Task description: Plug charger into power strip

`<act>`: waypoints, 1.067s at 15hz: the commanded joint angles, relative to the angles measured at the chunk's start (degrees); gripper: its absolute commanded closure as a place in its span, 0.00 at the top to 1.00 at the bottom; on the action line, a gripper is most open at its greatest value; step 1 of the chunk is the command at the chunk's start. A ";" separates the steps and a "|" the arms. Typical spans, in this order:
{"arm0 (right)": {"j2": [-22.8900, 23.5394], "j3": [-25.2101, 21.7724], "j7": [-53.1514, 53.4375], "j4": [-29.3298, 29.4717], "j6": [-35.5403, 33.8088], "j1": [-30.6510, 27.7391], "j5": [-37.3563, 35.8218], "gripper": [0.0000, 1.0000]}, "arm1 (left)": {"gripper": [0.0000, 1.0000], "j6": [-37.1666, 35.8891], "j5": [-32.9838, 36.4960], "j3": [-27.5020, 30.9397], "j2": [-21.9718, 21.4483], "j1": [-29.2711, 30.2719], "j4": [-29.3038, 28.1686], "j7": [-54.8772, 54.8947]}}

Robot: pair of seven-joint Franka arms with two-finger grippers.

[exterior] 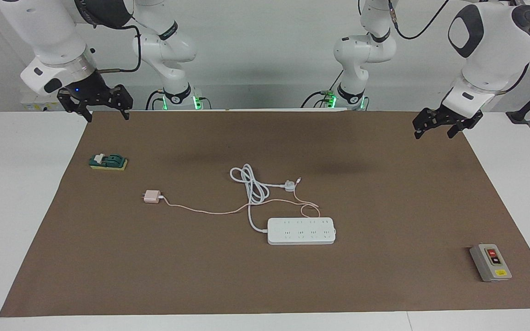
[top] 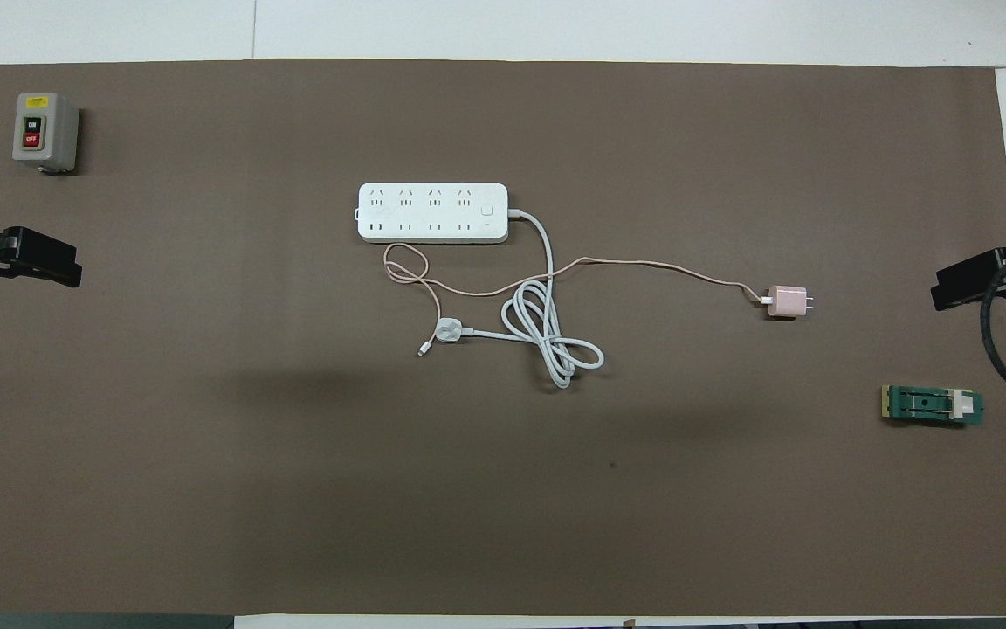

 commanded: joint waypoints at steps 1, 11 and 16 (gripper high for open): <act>0.31 0.20 1.15 0.18 0.62 -0.17 -0.35 1.00 | 1.00 1.12 0.46 -0.39 -1.22 0.64 -1.70 -0.43; 0.31 0.11 16.05 -3.60 4.32 -0.87 5.46 1.00 | 1.00 1.03 0.55 -0.39 -1.13 0.20 -1.43 -0.60; 7.07 0.11 42.85 -5.00 4.57 -4.82 15.11 1.00 | 1.00 1.12 0.55 -0.31 -1.30 0.03 -1.87 -0.26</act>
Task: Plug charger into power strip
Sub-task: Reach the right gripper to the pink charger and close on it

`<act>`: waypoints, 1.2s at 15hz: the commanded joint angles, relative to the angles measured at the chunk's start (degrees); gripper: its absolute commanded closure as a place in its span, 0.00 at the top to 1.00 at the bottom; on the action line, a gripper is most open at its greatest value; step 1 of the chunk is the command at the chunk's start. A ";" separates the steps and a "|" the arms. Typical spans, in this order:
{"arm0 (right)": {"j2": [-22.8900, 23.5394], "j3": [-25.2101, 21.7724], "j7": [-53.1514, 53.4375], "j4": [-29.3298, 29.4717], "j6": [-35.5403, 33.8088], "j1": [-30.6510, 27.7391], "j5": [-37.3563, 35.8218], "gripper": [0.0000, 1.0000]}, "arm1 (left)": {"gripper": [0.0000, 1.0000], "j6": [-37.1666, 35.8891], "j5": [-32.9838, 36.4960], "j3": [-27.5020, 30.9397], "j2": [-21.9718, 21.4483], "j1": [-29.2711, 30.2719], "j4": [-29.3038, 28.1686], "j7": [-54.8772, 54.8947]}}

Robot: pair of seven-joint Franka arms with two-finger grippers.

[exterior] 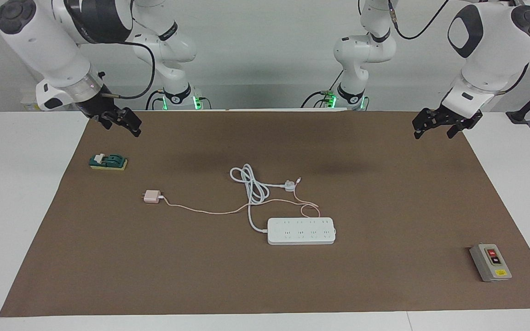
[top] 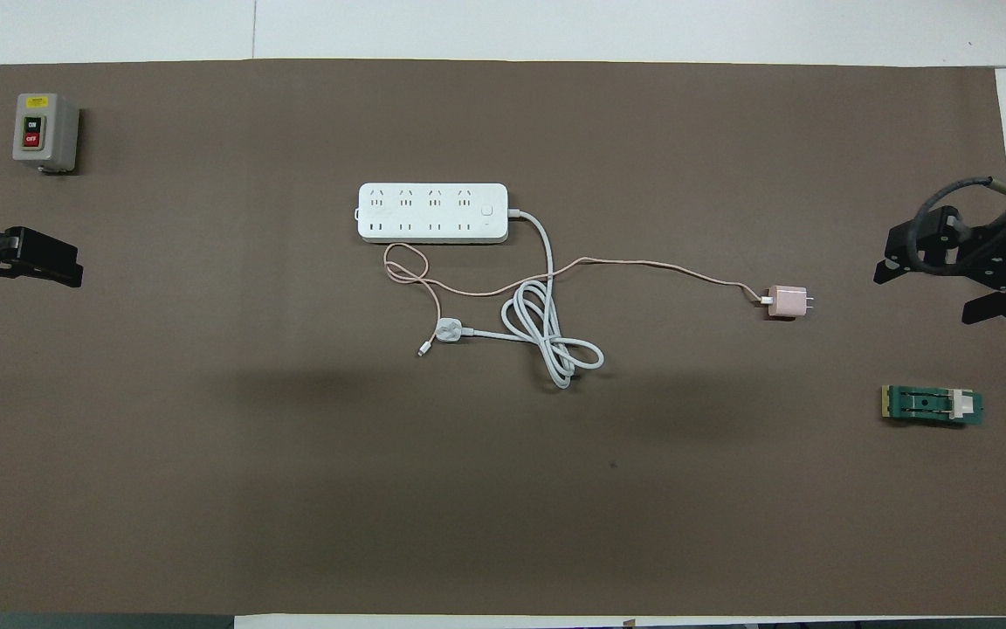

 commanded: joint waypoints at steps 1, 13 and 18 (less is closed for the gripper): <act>4.33 0.35 13.65 -1.09 2.25 -2.54 5.82 1.00 | 1.00 1.17 0.55 -0.28 -1.39 0.46 -2.26 -0.16; 16.46 0.09 29.87 -12.43 17.73 -8.60 21.21 1.00 | 1.00 0.81 0.55 -0.02 -1.48 0.56 -2.09 -0.51; 19.72 0.09 27.77 -12.96 19.75 -10.45 24.37 1.00 | 1.00 0.73 0.55 -0.02 -1.48 0.56 -2.09 -0.51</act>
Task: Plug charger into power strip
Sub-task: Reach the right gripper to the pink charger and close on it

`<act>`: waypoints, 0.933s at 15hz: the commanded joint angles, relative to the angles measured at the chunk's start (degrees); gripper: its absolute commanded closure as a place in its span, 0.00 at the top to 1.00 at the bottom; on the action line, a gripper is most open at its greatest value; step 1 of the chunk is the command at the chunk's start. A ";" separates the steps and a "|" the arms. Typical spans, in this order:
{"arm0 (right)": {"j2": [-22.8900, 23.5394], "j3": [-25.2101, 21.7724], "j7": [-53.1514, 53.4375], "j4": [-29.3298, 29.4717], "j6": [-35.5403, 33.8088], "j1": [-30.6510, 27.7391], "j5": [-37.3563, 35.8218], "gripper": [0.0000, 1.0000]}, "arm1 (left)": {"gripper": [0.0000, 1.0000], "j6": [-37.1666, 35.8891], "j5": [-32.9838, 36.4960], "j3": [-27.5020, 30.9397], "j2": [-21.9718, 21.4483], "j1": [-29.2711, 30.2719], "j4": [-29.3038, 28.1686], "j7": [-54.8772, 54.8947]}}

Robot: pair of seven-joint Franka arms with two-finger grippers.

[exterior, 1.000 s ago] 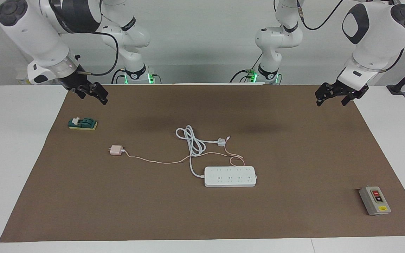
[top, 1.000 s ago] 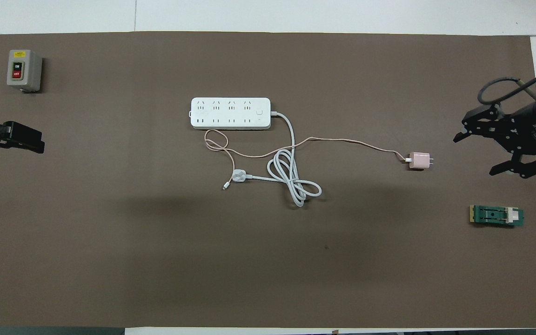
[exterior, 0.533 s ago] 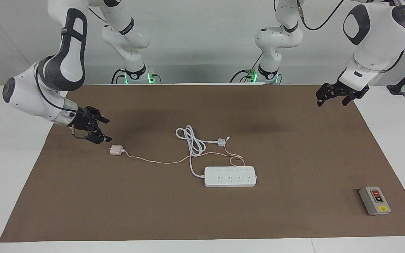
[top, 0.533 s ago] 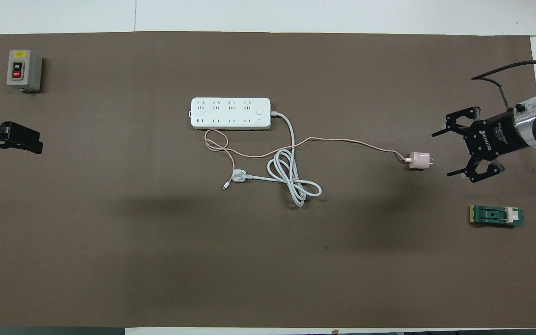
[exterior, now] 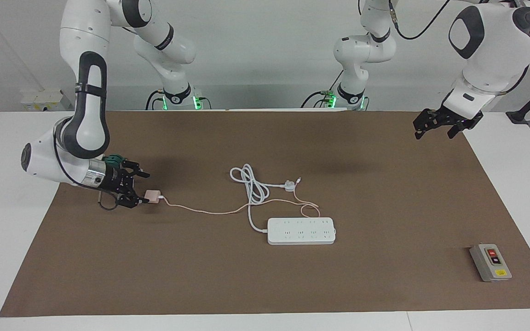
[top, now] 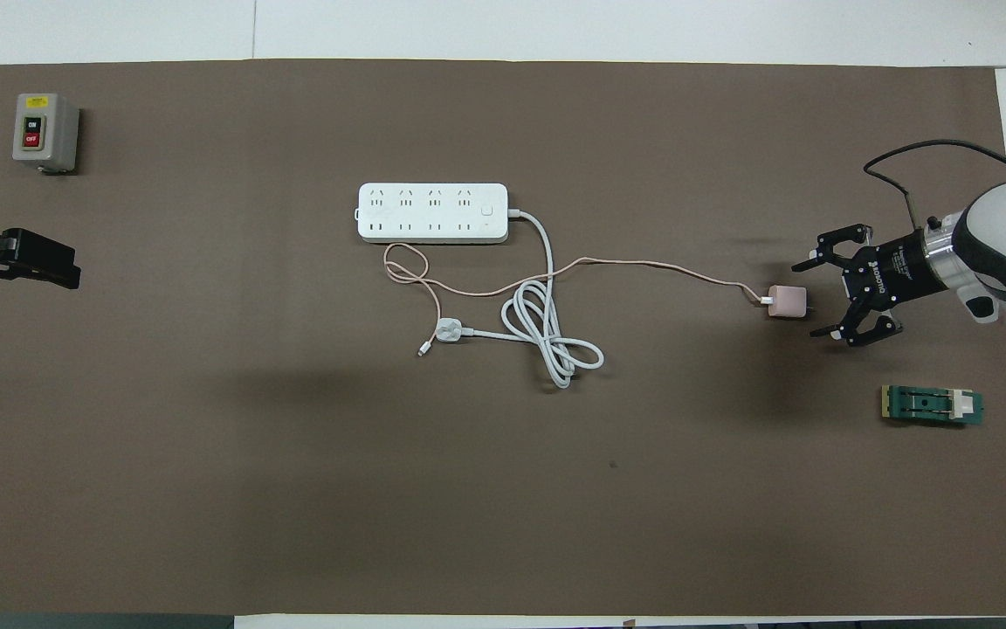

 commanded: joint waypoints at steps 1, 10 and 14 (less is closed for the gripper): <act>0.30 0.55 -1.69 -0.50 0.75 -1.49 2.86 1.00 | 1.00 0.82 0.55 -0.42 -1.48 0.52 -1.81 -0.50; -0.75 0.55 -13.30 -6.82 5.58 -2.72 5.86 1.00 | 1.00 1.08 0.20 -0.60 -1.92 -0.18 -2.16 -0.85; -0.84 0.64 -16.01 -9.19 9.87 -2.63 6.12 0.90 | 1.00 4.24 -6.82 -0.69 -2.35 -0.09 -4.43 -1.29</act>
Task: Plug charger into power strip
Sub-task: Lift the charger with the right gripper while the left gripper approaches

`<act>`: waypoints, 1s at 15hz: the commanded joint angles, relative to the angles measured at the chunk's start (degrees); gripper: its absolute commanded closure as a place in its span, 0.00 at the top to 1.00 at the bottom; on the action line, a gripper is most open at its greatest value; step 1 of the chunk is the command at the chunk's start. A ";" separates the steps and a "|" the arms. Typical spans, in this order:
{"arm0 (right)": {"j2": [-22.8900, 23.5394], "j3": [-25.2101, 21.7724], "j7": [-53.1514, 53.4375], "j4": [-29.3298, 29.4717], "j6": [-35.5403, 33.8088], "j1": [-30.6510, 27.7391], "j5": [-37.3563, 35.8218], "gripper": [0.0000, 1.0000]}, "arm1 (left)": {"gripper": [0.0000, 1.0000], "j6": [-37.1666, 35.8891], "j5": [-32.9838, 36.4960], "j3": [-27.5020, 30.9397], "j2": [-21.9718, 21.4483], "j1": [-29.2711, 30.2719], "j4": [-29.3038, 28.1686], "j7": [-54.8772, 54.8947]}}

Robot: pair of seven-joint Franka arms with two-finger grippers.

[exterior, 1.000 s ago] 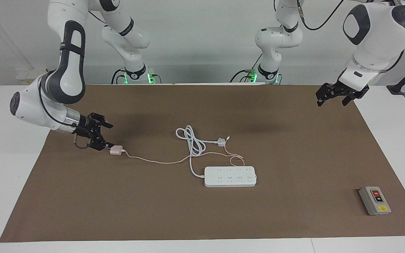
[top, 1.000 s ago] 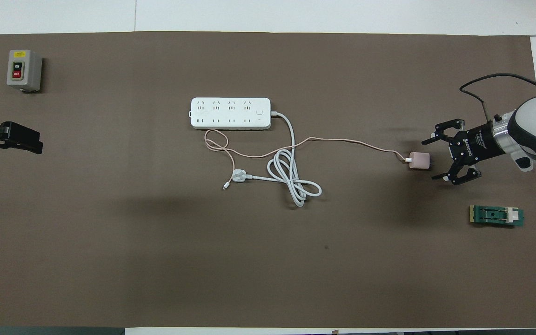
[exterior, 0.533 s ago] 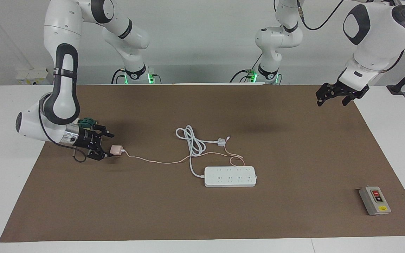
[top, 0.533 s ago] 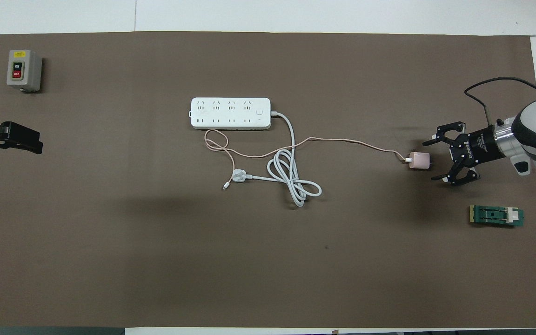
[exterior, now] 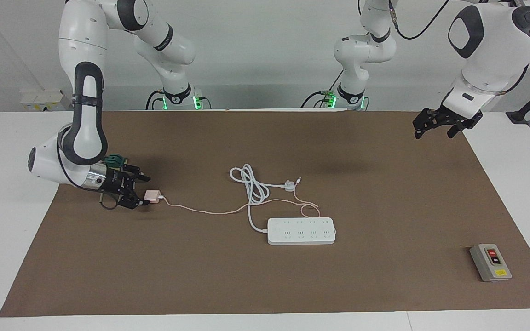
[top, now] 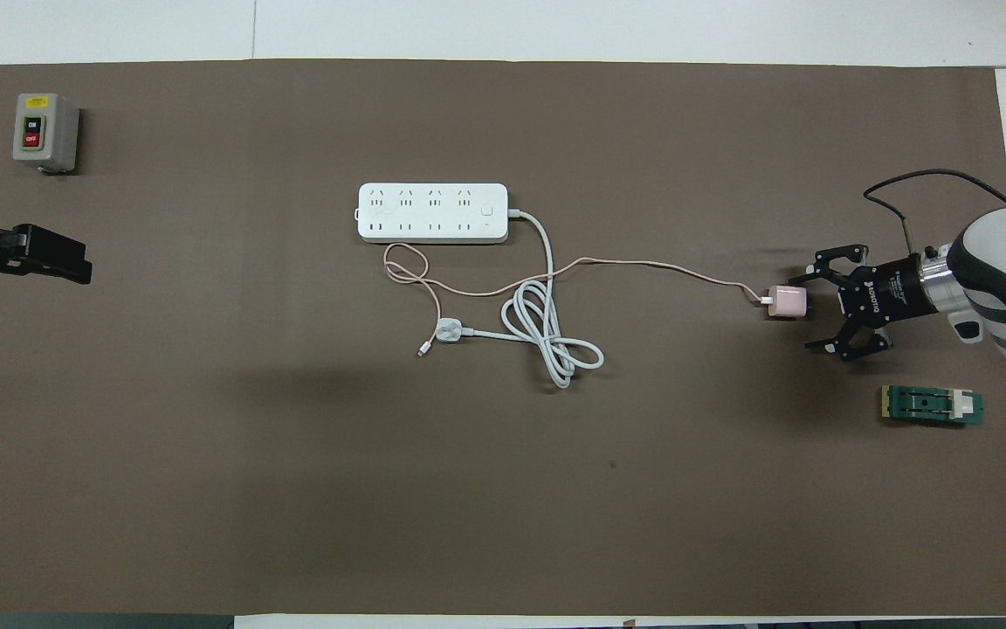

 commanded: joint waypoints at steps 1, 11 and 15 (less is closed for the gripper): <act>-1.62 0.63 -4.94 -4.27 4.19 -0.64 2.26 0.65 | 1.00 2.62 -3.89 0.05 -2.27 -0.02 -4.20 -0.27; -1.54 0.54 -2.16 -0.52 0.96 1.29 2.88 0.00 | 1.00 2.80 -39.97 0.13 9.22 6.83 -3.59 3.96; -1.53 0.63 8.38 8.79 -8.79 4.71 2.09 0.00 | 1.00 3.33 -50.71 0.13 13.80 7.18 -3.23 14.99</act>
